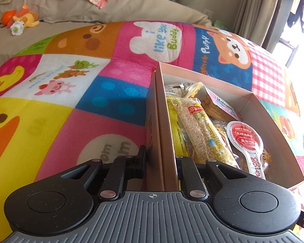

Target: Organize objects

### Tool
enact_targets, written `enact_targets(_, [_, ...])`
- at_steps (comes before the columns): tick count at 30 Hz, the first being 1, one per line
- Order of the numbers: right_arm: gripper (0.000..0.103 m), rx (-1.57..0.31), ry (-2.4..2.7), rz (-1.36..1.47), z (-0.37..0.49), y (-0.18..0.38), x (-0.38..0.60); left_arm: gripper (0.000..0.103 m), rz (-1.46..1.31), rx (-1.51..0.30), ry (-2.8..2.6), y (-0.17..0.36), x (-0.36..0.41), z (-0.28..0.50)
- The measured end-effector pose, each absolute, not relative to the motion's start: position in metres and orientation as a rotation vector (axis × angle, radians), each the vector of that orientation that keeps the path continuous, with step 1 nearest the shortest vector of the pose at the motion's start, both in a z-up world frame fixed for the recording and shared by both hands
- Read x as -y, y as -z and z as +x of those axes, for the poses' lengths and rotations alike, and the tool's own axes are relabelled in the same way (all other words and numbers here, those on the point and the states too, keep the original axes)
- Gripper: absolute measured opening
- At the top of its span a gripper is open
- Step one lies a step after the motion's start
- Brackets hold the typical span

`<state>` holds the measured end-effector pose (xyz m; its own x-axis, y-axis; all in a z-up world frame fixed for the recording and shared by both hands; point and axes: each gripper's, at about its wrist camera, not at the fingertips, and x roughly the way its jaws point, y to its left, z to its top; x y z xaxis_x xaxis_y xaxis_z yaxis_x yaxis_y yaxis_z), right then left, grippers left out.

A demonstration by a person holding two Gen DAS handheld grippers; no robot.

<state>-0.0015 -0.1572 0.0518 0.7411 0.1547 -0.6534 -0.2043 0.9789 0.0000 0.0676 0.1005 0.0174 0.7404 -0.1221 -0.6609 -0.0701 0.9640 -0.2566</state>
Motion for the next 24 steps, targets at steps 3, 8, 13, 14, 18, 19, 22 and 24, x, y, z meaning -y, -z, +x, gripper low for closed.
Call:
enact_targets(3, [0.084, -0.736, -0.173, -0.060, 0.000, -0.042, 0.163, 0.017, -0.271, -0.740, 0.027, -0.018, -0.100, 0.068])
enact_targets(8, [0.084, -0.746, -0.153, -0.031, 0.006, -0.033, 0.169, 0.015, -0.243, -0.746, 0.025, -0.019, -0.095, 0.071])
enact_targets(13, [0.084, -0.732, -0.113, 0.009, 0.020, -0.030, 0.175, 0.015, -0.165, -0.751, 0.052, -0.025, -0.070, 0.104])
enact_targets(14, [0.084, -0.731, -0.103, 0.018, 0.025, -0.030, 0.176, 0.016, -0.133, -0.724, 0.057, -0.028, -0.063, 0.116])
enact_targets(18, [0.084, -0.697, -0.044, -0.028, 0.061, -0.036, 0.175, 0.025, 0.000, -0.678, 0.027, -0.030, -0.045, 0.178])
enact_targets(19, [0.084, -0.692, -0.036, -0.034, 0.071, -0.039, 0.175, 0.035, 0.003, -0.687, -0.001, -0.028, -0.047, 0.191])
enact_targets(22, [0.084, -0.674, -0.014, -0.046, 0.096, -0.044, 0.179, 0.046, 0.007, -0.640, -0.005, -0.020, -0.057, 0.201])
enact_targets(24, [0.084, -0.658, 0.001, -0.060, 0.099, -0.043, 0.184, 0.047, 0.011, -0.614, 0.034, -0.018, -0.060, 0.198])
